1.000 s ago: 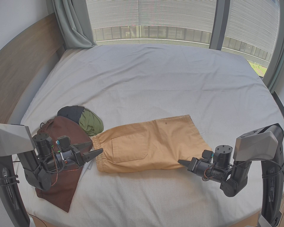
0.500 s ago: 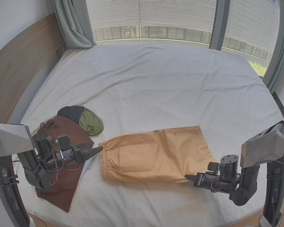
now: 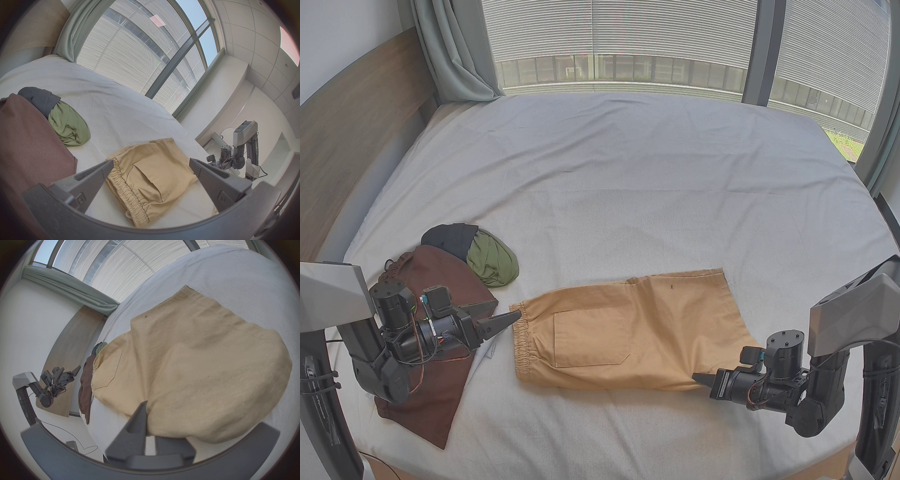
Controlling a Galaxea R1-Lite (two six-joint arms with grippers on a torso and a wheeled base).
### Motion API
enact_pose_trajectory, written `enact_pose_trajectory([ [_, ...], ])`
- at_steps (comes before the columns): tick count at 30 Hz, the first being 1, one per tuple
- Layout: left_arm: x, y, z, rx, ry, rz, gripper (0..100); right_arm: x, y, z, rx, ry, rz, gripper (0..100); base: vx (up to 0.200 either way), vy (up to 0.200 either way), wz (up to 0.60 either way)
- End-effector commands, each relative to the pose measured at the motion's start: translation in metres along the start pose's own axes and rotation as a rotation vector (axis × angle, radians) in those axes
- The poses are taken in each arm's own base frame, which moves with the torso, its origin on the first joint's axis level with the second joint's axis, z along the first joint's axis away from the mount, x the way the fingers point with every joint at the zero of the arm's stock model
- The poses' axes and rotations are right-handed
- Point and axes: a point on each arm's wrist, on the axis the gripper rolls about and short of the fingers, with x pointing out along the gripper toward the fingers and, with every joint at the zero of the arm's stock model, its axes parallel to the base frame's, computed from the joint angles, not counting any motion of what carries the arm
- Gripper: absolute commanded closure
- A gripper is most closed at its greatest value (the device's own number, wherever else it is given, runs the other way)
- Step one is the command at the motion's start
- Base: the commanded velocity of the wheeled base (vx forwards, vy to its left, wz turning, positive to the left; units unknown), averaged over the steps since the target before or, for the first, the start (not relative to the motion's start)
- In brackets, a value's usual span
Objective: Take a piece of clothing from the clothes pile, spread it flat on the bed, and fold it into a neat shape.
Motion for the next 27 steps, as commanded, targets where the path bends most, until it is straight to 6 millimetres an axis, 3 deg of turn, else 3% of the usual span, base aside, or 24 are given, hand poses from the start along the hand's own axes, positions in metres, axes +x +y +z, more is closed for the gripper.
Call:
enact_pose_trajectory([
  [1, 0.0, 0.0, 0.0, 0.001, 0.001, -0.001, 0, 0.001, -0.002, -0.002, -0.005, 0.009, -0.006, 0, 0.0, 0.0, 0.0],
  [8, 0.0, -0.001, 0.001, 0.003, -0.002, -0.003, 0, -0.002, -0.002, -0.008, -0.015, 0.038, -0.013, 0, 0.0, 0.0, 0.0],
  [16, 0.0, -0.001, 0.001, 0.006, -0.003, -0.003, 0, -0.019, 0.002, -0.02, -0.075, 0.13, 0.03, 0, 0.0, 0.0, 0.0],
  [27, -0.002, -0.002, 0.002, 0.0, -0.002, -0.002, 0, -0.039, 0.022, -0.012, -0.129, 0.114, 0.141, 0, 0.0, 0.0, 0.0],
])
